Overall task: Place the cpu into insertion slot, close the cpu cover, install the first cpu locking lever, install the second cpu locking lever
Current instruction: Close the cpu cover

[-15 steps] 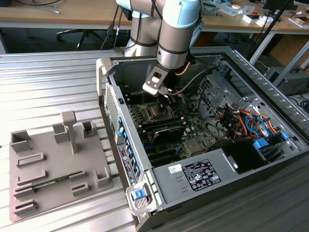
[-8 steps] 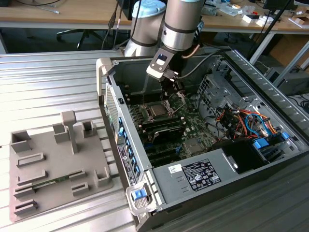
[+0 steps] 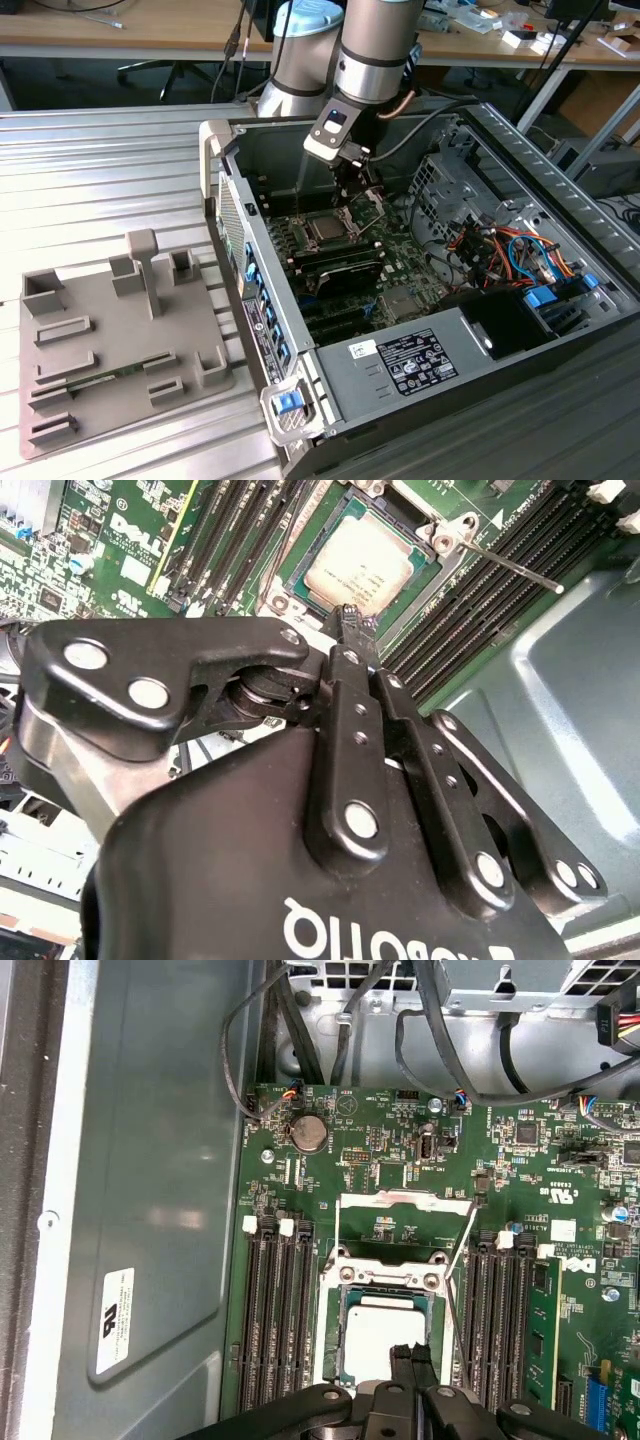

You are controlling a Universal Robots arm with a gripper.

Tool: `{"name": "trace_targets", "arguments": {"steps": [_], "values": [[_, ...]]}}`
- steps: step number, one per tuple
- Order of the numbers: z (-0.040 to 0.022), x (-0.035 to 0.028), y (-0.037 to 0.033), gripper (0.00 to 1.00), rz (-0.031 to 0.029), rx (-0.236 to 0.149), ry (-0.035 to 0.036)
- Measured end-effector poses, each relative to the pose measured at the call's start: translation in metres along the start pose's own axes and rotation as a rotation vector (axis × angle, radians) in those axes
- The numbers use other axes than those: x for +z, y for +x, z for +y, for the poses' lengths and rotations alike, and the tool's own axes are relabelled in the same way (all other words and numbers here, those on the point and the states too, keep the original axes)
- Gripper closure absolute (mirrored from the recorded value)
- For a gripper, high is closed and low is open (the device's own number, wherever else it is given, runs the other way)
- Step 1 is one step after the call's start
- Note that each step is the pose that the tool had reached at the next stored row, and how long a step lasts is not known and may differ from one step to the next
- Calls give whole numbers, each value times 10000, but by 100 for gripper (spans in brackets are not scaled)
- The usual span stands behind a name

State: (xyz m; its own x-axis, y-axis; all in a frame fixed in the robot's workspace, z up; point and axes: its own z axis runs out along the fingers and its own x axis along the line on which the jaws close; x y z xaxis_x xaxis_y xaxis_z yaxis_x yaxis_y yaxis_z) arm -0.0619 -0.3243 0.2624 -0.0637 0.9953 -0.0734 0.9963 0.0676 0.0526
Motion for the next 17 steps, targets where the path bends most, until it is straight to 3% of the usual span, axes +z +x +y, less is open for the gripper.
{"name": "trace_targets", "arguments": {"steps": [5,10,13,17], "values": [[13,-1,-2,89,-2,0,2],[98,-2,-9,89,-3,-1,3],[139,-116,-19,89,0,1,2],[248,-133,-27,89,4,-2,47]]}}
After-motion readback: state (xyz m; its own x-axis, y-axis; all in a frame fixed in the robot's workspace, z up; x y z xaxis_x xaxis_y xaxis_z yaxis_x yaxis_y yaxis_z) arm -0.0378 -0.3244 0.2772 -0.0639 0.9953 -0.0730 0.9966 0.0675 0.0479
